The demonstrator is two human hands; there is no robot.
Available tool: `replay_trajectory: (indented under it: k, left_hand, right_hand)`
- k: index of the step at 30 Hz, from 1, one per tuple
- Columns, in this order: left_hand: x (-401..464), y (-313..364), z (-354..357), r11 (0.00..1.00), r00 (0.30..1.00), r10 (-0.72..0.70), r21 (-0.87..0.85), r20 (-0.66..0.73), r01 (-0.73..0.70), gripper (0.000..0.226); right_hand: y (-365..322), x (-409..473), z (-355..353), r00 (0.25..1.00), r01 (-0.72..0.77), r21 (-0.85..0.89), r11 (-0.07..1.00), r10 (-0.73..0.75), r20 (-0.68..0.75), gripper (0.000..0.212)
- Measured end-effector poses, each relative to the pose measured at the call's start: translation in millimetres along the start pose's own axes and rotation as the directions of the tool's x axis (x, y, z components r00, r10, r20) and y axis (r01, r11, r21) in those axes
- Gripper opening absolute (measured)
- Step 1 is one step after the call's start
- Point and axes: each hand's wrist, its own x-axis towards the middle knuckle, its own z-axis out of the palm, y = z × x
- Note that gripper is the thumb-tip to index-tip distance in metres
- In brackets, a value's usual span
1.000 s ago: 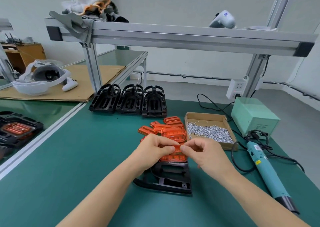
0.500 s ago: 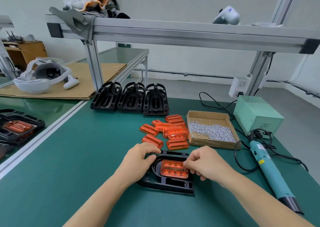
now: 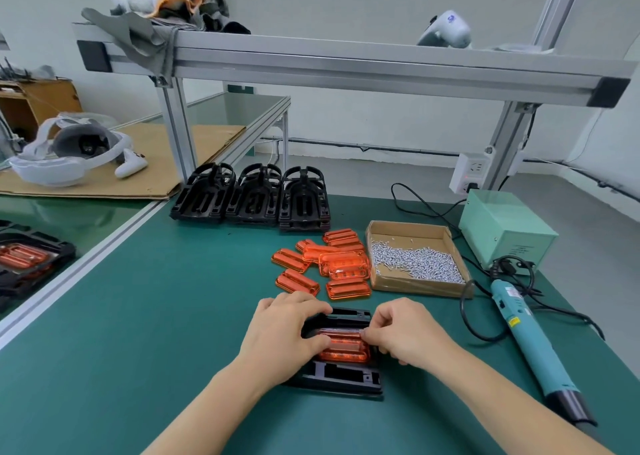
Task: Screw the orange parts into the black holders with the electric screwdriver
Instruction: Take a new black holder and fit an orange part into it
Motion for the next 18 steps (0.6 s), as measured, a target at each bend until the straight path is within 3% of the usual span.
replay_trajectory:
  k: [9,12,15,18]
  left_hand:
    - [1,2,2,1.0,1.0,-0.015,0.021,-0.014,0.016,0.04]
    - [1,1,2,1.0,1.0,-0.014,0.025,0.005,0.014,0.04]
    - [3,2,1,1.0,1.0,-0.027,-0.01,-0.014,0.027,0.039]
    - [12,12,-2,0.998,0.996,-0.024,-0.054,-0.09,0.019,0.034]
  right_hand:
    - [13,-15,-15,0.977,0.085,-0.046,0.995,-0.092,-0.194,0.004]
    - [27,-25,-37,0.933,0.069,-0.165,0.984,-0.122,-0.338,0.015]
    - [50,-34,-64,0.891,-0.055,-0.344,0.937,-0.11,-0.441,0.035]
    - [77,-42,-87,0.878,-0.282,-0.498,0.82,0.01,-0.479,0.053]
